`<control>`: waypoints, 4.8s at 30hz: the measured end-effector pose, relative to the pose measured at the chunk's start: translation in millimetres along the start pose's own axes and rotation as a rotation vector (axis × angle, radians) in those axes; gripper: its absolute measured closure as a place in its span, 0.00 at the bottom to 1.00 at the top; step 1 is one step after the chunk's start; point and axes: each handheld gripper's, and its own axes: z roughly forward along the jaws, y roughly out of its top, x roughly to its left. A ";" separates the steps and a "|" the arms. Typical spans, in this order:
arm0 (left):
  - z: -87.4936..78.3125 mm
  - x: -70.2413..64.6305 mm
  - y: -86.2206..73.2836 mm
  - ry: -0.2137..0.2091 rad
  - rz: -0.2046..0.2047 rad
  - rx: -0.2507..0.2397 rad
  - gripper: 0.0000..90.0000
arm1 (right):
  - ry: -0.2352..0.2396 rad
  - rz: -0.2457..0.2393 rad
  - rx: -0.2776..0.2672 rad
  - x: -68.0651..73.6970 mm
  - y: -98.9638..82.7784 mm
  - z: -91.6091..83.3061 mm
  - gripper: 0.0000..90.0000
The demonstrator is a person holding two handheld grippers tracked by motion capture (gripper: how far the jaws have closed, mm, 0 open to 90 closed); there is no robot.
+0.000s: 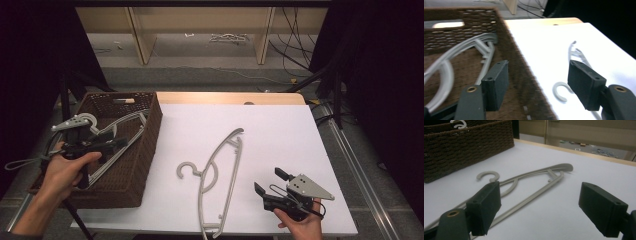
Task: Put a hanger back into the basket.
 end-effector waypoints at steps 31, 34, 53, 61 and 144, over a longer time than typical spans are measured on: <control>56.0 -96.6 -21.8 -0.205 0.080 0.063 0.30 | -0.002 0.002 -0.011 -0.4 0.0 -0.4 0.21; 61.7 -99.7 -27.0 -0.210 0.079 0.054 0.28 | -0.003 0.006 -0.015 -0.6 0.0 -0.5 0.21; 97.8 -110.1 -67.4 -0.223 0.127 0.126 0.24 | 0.006 0.014 -0.018 -1.4 -0.2 -1.2 0.21; 120.5 -116.6 -86.8 -0.210 0.154 0.217 0.25 | 0.011 0.010 -0.017 0.0 -0.2 -0.8 0.21; 207.8 -127.5 -66.3 -0.081 0.446 0.732 0.91 | 0.016 -0.007 -0.008 3.6 0.9 -0.6 0.21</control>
